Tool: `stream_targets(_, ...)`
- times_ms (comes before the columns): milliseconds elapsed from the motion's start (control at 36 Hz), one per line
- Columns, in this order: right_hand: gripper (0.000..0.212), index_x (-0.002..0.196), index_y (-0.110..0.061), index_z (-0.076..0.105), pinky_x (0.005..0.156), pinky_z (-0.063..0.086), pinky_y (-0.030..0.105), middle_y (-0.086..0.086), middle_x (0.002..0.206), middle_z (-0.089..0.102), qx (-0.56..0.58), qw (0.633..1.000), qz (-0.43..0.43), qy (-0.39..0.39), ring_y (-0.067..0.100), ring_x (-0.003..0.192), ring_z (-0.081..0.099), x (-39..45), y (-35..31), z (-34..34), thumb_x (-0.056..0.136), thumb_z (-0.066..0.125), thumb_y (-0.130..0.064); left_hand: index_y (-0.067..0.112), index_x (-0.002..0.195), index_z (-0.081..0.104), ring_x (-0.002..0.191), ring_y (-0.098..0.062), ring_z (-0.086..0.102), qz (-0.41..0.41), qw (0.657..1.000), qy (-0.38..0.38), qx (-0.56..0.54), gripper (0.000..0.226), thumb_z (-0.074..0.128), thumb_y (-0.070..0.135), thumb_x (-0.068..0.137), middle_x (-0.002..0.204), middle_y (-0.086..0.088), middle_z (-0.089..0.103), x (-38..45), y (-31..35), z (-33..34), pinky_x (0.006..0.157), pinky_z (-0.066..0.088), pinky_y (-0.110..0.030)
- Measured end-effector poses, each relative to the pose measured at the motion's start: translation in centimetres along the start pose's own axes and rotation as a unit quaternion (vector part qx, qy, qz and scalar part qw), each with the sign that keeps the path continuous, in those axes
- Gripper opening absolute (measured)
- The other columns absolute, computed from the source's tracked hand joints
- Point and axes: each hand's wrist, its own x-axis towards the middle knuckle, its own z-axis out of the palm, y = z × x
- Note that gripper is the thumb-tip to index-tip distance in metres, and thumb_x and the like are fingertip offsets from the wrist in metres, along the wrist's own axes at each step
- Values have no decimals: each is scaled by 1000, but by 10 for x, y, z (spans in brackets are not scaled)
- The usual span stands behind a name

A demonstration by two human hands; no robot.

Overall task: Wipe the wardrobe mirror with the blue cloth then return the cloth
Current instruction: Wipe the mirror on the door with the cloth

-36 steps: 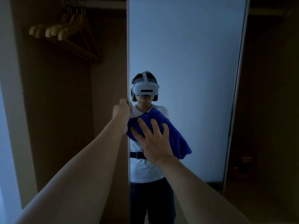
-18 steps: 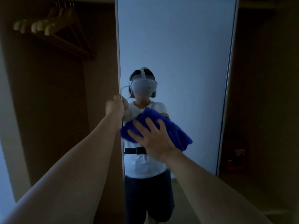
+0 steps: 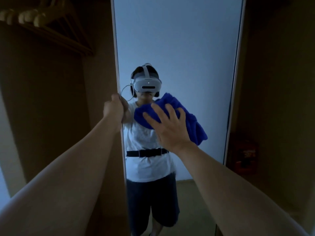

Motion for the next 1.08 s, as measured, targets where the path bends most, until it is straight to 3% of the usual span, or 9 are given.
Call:
stream_targets(28,69,128,-29,58,83,46,58,7,136,53,-2,1000,-17,-5,39,113,54,-10,2,3,62,75,-31,20,83,58,63,-16,58,3,1000,2,-3,35,32,39,97,73,-2,60,0,-1,0,60,48,-30)
stream_targets(83,73,130,-30,56,83,46,57,5,137,52,-8,999,-35,-23,38,112,55,-27,5,6,60,76,-34,16,92,58,74,-17,61,3,1000,7,-7,38,32,43,97,79,-3,62,0,-2,2,75,53,-34)
stream_targets(222,74,133,-30,53,84,46,56,5,138,51,-20,996,-78,-40,36,114,53,-26,24,0,62,74,-35,0,123,52,113,-39,56,21,999,24,23,65,25,54,98,123,-22,58,1,-3,9,99,44,-50)
stream_targets(500,70,140,-24,43,91,36,57,12,144,41,-7,994,111,-19,41,122,42,31,90,-25,73,63,-29,9,114,56,82,-27,59,19,993,96,62,65,24,62,94,84,-8,59,2,-3,10,68,43,-37)
stream_targets(667,72,139,-22,45,90,38,60,13,143,42,18,981,191,31,42,119,43,11,67,-10,71,65,-29,7,118,56,99,-32,62,26,993,103,52,65,24,59,95,106,-12,64,3,-4,13,81,48,-40)
stream_targets(861,68,137,-23,48,87,42,59,12,141,45,20,985,172,24,39,117,42,-32,55,5,71,65,-32,7,129,51,115,-34,53,51,990,118,60,59,24,51,99,122,-17,57,-3,-3,12,80,37,-36)
stream_targets(944,59,135,-23,49,86,42,57,12,139,47,35,983,179,26,37,114,41,-23,70,-2,77,45,-35,5,133,46,100,-24,56,40,995,95,16,57,24,47,101,100,-16,58,-10,2,17,75,39,-28)
stream_targets(1028,60,136,-24,46,86,40,56,12,138,45,42,970,237,29,39,114,44,-5,97,-9,76,40,-35,2,139,39,61,-13,36,14,998,59,-20,56,25,42,102,72,1,34,-15,8,19,46,39,-19)
stream_targets(1083,63,138,-26,39,87,39,56,11,141,39,38,956,289,31,38,117,40,6,118,-11,76,49,-31,1,133,45,62,-13,40,21,997,70,-5,58,25,45,101,74,-2,40,-10,3,17,55,43,-24)
